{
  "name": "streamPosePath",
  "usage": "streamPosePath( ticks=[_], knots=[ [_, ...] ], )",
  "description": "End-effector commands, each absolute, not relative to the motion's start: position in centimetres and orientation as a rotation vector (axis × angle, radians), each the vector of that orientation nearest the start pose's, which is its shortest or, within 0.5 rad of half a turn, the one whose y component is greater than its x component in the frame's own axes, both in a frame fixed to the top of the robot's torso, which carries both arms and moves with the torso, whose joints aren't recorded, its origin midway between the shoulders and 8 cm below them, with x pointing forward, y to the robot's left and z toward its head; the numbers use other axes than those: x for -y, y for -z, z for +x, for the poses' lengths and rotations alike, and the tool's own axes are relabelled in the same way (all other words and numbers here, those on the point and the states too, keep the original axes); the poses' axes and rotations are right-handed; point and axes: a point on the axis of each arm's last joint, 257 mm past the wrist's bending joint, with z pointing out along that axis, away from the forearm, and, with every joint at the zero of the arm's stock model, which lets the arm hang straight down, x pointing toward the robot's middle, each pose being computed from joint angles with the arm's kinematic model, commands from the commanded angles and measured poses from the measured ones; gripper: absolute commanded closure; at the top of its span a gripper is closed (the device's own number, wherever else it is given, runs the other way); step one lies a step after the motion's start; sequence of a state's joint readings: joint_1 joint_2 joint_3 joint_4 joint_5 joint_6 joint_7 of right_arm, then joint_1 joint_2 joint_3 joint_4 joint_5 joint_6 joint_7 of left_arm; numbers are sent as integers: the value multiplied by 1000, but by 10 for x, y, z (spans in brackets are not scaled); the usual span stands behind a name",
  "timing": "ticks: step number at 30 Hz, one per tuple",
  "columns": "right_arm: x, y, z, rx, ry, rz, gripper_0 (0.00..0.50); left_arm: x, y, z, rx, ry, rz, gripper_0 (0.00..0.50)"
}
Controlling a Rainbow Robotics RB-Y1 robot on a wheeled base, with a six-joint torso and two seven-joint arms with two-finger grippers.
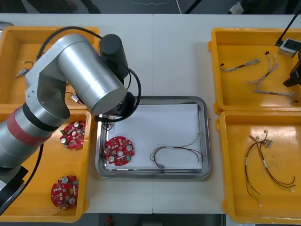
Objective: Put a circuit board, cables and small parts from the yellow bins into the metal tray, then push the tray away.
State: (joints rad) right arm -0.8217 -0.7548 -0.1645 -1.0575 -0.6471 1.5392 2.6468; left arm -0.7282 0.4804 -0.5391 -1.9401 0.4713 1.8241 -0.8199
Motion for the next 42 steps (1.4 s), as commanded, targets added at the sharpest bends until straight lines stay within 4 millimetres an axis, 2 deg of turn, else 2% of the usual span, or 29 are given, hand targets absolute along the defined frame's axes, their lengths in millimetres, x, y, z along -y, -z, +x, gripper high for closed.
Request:
streamPosePath(
  ticks=[1, 7, 13, 18, 23, 29, 42],
  knots=[
    [452, 131, 576, -2338, 355, -1189, 0, -134, 145, 471, -2549, 32, 118, 0],
    [458, 143, 585, -2341, 370, -1164, 0, -178, 113, 482, -2531, 20, 159, 0],
    [459, 158, 588, -2352, 368, -1160, 0, -221, 91, 498, -2521, 33, 200, 0],
    [457, 175, 592, -2353, 359, -1156, 0, -251, 86, 515, -2510, 25, 219, 0],
    [455, 184, 584, -2385, 339, -1186, 0, -282, 80, 536, -2480, 7, 254, 0],
    [454, 191, 573, -2420, 308, -1204, 0, -313, 76, 559, -2446, -28, 309, 0],
    [457, 202, 577, -2405, 349, -1214, 0, -378, 81, 598, -2384, -171, 527, 0]
  ],
)
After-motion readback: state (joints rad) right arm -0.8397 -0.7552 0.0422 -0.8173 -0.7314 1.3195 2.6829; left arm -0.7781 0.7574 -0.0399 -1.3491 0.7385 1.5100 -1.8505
